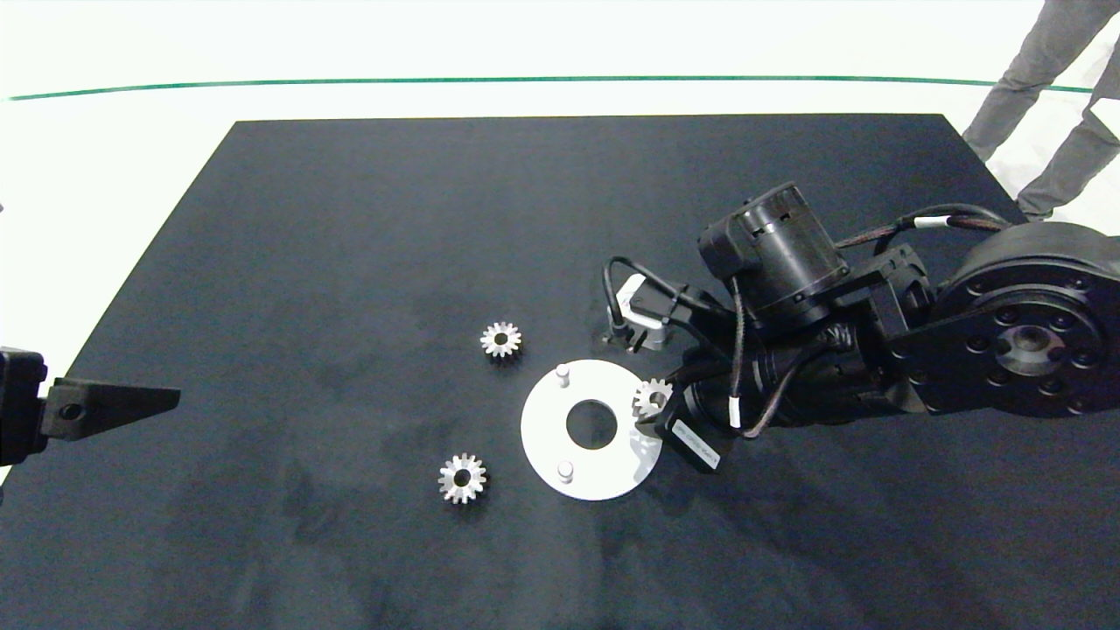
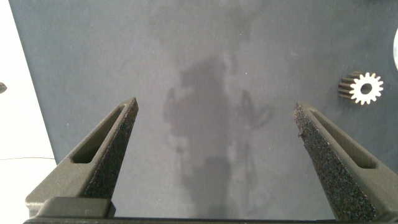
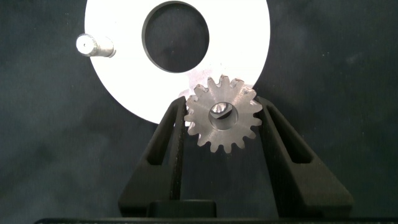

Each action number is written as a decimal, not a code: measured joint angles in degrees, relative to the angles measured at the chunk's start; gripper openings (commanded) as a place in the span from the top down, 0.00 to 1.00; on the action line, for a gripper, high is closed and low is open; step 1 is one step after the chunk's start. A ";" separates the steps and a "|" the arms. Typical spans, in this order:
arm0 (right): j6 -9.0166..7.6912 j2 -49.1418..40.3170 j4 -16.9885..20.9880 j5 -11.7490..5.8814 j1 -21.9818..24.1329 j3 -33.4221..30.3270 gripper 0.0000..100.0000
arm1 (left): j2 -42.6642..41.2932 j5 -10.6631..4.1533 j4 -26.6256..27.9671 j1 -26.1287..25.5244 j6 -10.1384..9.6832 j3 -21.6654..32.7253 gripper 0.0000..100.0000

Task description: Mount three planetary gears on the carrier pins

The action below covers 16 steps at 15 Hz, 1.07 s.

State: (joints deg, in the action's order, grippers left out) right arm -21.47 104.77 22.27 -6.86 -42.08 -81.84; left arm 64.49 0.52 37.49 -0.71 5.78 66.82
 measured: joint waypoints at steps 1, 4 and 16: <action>-0.02 0.17 -0.28 -0.05 0.00 -0.02 0.81 | -0.02 0.00 0.00 0.00 -0.02 0.00 0.00; 0.00 0.77 -1.88 -0.10 -0.20 0.00 0.81 | -0.11 -0.04 0.00 0.00 0.00 0.05 0.00; 0.05 0.28 -2.76 -0.84 -0.61 1.51 0.81 | -0.13 -0.01 0.00 -0.09 0.00 -0.09 0.00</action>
State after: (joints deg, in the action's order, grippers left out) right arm -21.42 105.05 19.52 -7.70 -42.69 -80.32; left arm 64.35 0.51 37.49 -0.79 5.78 66.73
